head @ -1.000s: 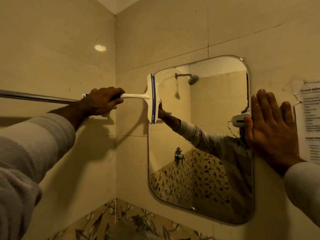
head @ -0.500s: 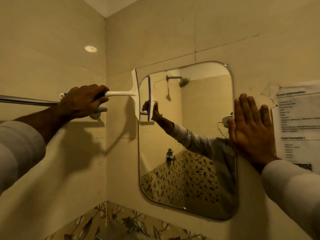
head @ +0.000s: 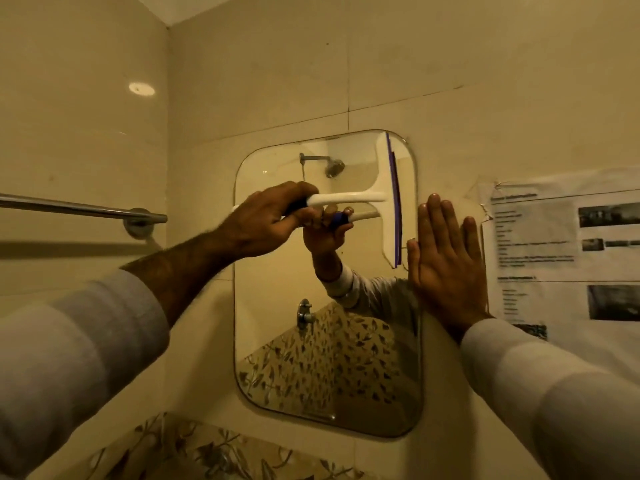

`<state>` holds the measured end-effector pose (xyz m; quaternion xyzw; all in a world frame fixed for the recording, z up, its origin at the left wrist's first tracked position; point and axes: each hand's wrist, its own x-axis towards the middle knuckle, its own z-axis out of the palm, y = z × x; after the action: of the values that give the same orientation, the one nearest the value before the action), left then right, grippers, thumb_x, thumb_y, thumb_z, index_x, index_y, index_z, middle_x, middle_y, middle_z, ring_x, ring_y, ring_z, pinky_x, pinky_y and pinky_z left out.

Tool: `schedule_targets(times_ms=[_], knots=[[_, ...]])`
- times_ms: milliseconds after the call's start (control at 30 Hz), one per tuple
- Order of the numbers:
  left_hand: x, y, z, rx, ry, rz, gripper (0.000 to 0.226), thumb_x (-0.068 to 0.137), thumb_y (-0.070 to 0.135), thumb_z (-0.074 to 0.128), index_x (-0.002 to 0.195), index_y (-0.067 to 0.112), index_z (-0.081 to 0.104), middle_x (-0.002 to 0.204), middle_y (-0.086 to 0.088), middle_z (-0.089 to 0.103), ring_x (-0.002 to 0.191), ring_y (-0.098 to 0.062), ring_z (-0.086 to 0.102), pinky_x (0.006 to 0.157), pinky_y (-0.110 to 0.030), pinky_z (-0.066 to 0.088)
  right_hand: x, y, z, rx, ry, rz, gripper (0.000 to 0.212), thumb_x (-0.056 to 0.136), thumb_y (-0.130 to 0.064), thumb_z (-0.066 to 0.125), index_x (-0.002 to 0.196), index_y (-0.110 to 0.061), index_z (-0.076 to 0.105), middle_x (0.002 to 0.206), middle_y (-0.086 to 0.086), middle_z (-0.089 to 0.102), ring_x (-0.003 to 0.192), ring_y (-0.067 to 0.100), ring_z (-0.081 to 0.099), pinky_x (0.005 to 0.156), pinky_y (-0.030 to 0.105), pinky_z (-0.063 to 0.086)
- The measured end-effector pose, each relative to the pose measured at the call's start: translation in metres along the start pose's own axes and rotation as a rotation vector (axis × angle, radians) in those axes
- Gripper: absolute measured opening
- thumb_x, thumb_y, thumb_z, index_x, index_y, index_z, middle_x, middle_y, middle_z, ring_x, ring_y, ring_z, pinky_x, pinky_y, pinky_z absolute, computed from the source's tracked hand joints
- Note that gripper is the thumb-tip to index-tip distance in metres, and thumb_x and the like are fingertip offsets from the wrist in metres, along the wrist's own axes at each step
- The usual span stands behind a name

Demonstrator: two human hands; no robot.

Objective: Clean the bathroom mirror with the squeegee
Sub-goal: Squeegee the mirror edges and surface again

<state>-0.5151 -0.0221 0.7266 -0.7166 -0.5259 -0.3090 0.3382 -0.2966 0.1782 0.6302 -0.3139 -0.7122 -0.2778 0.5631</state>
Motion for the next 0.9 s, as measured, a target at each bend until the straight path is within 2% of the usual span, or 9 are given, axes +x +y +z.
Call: schedule_targets(times_ms=[100,200,333,467,600,900], knots=[[0.008,0.009,0.016,-0.017,-0.042,0.002,0.033,0.094,0.036,0.048,0.122,0.021,0.054,0.103,0.000,0.062,0.087,-0.019,0.061,0.077,-0.043,0.056,-0.002,0.001,-0.001,0.030,-0.001,-0.012,0.061,0.103,-0.037,0.019,0.158,-0.013,0.009,0.166,0.005,-0.003,0.154,0.021,-0.006,0.126,0.046,0.003],[0.013,0.010,0.025,-0.026,-0.068,-0.007,0.035,0.093,0.039,0.047,0.123,0.022,0.053,0.106,-0.002,0.062,0.090,-0.022,0.061,0.080,-0.048,0.056,-0.003,0.005,-0.001,0.045,-0.001,-0.039,0.060,0.102,-0.029,0.028,0.158,-0.011,0.013,0.166,0.008,0.003,0.154,0.023,-0.002,0.126,0.047,0.004],[0.020,0.008,0.031,-0.043,-0.089,-0.028,0.040,0.093,0.042,0.045,0.125,0.020,0.053,0.110,-0.006,0.062,0.096,-0.026,0.060,0.083,-0.052,0.055,-0.003,0.007,-0.001,0.089,0.008,-0.054,0.063,0.098,-0.024,0.034,0.157,-0.009,0.018,0.165,0.010,0.008,0.154,0.026,0.003,0.125,0.048,0.006],[0.023,0.008,0.040,-0.049,-0.101,-0.048,0.045,0.092,0.046,0.044,0.126,0.020,0.053,0.110,-0.004,0.062,0.097,-0.025,0.059,0.084,-0.052,0.054,-0.004,0.008,-0.002,0.134,0.056,-0.061,0.060,0.098,-0.026,0.025,0.155,-0.006,0.024,0.164,0.012,0.017,0.153,0.027,0.009,0.125,0.048,0.008],[0.021,0.005,0.045,-0.055,-0.095,-0.035,0.044,0.093,0.044,0.044,0.128,0.019,0.053,0.111,-0.005,0.061,0.099,-0.025,0.058,0.087,-0.051,0.053,-0.004,0.009,0.000,0.142,0.075,-0.078,0.059,0.098,-0.016,0.041,0.154,-0.004,0.025,0.163,0.014,0.018,0.152,0.030,0.012,0.125,0.049,0.009],[0.021,0.000,0.038,-0.071,-0.109,-0.017,0.048,0.092,0.044,0.045,0.130,0.016,0.052,0.116,-0.007,0.061,0.104,-0.027,0.059,0.089,-0.053,0.053,-0.004,0.007,-0.001,0.097,0.057,-0.085,0.067,0.095,-0.009,0.052,0.155,-0.004,0.022,0.163,0.015,0.015,0.152,0.031,0.009,0.124,0.052,0.013]])
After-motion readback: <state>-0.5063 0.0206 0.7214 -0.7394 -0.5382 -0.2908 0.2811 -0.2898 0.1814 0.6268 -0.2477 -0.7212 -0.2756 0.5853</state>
